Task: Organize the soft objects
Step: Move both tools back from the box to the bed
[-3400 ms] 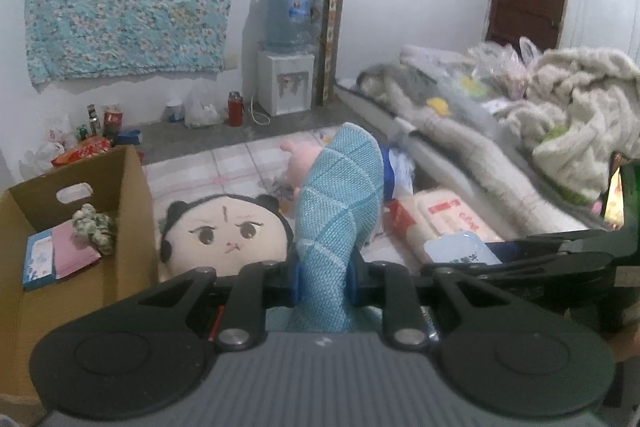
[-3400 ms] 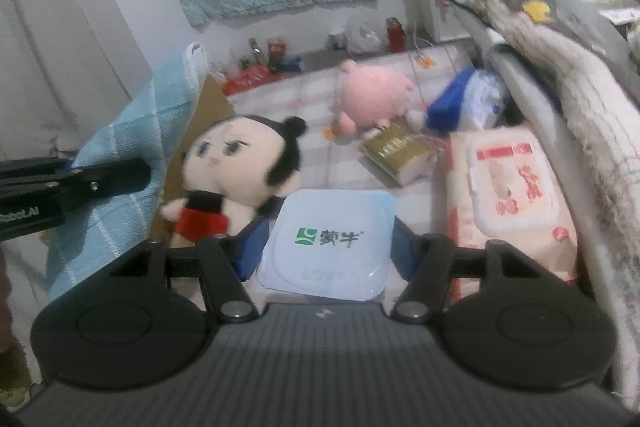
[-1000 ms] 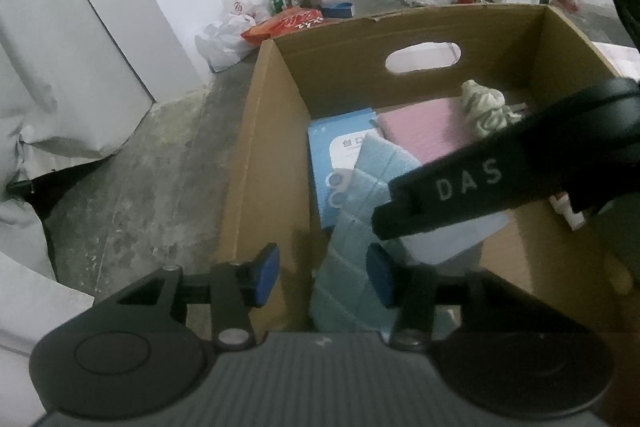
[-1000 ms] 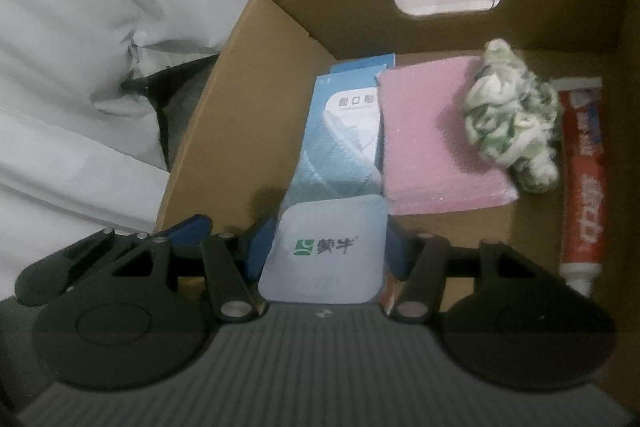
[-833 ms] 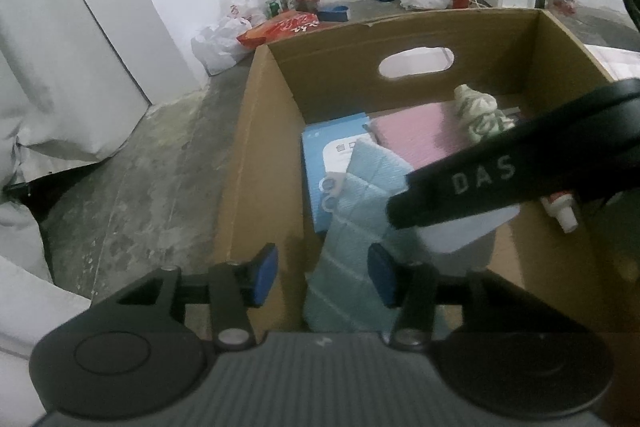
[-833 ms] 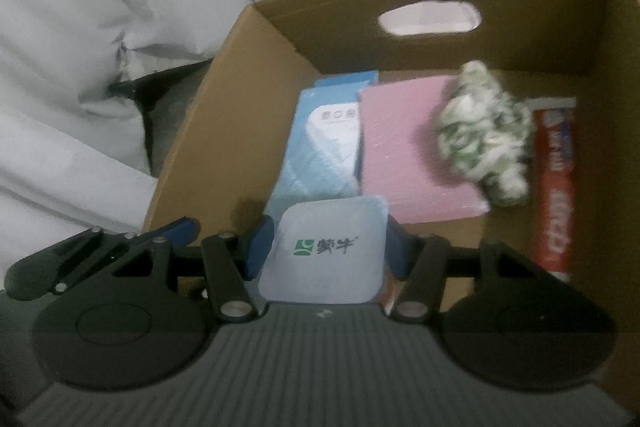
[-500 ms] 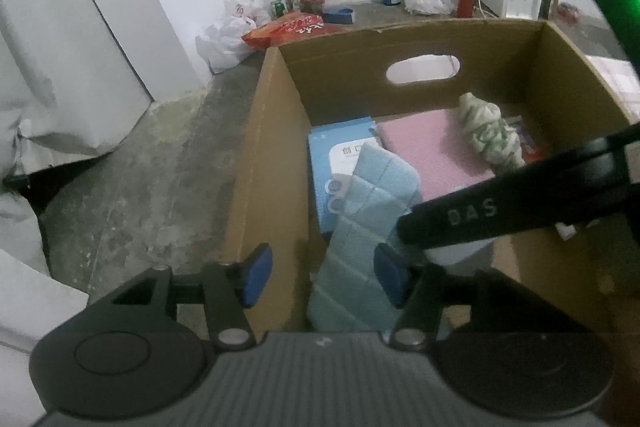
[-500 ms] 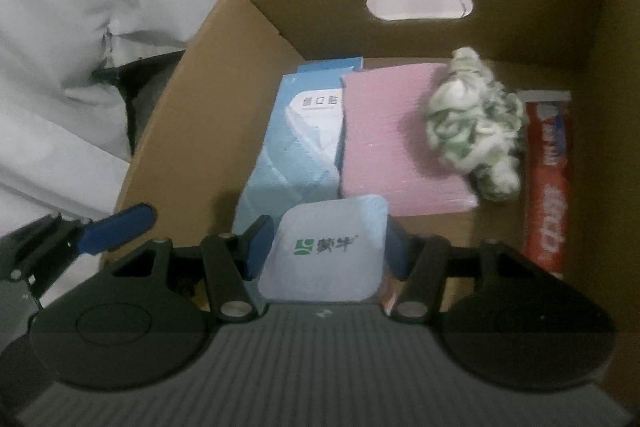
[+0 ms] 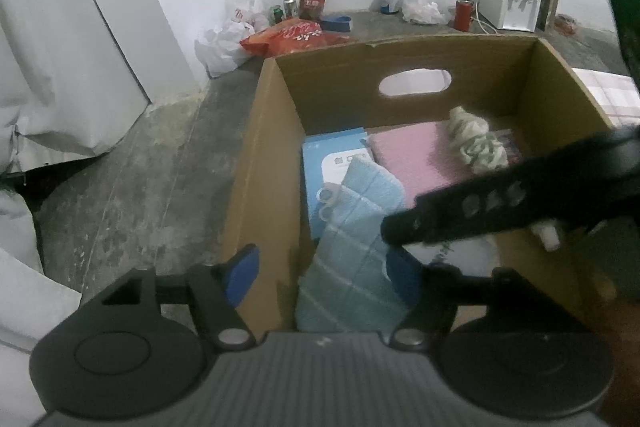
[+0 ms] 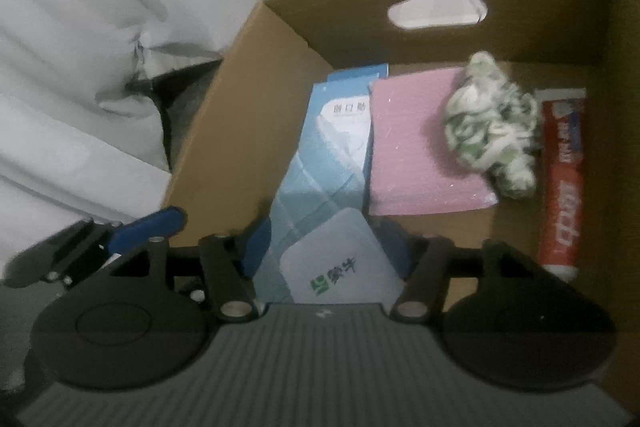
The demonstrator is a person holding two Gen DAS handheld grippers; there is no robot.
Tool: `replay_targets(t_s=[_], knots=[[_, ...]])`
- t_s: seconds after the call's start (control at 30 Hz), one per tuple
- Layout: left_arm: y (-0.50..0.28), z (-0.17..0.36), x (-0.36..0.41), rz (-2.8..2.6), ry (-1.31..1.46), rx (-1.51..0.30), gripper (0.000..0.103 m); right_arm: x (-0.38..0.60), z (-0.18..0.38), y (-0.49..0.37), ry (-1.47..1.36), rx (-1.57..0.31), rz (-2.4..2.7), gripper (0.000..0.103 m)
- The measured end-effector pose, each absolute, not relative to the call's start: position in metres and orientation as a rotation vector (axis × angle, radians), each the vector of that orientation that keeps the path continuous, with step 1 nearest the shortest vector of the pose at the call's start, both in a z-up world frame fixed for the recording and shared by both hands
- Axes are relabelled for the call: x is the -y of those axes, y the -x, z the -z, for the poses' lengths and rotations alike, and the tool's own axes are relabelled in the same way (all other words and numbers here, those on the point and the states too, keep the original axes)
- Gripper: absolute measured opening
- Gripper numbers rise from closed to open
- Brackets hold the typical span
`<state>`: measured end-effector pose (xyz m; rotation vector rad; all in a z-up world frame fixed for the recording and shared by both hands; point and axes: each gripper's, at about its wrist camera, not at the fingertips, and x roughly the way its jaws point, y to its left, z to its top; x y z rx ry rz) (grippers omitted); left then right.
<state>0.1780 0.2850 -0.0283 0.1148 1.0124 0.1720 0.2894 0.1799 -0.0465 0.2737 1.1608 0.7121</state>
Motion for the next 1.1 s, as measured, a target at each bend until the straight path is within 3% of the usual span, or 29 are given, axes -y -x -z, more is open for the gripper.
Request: replay_targets(t_s=[0.33, 0.67, 0.8, 1.1], knots=[[-0.164, 0.006, -0.264, -0.13, -0.083, -0.963, 0.087, -0.114, -0.011, -0.265, -0.329, -1.051, -0.727, 0.07], [-0.117, -0.044, -0.219, -0.047, -0.027, -0.867, 0.091, -0.001, -0.07, -0.184, -0.365, -0.86, -0.716, 0.084], [-0.092, -0.055, -0.196, -0.005, 0.014, -0.844, 0.094, 0.046, -0.074, -0.136, -0.365, -0.791, -0.684, 0.089], [-0.054, -0.06, -0.123, 0.088, -0.01, -0.817, 0.096, 0.148, -0.06, -0.052, -0.344, -0.717, -0.548, 0.09]])
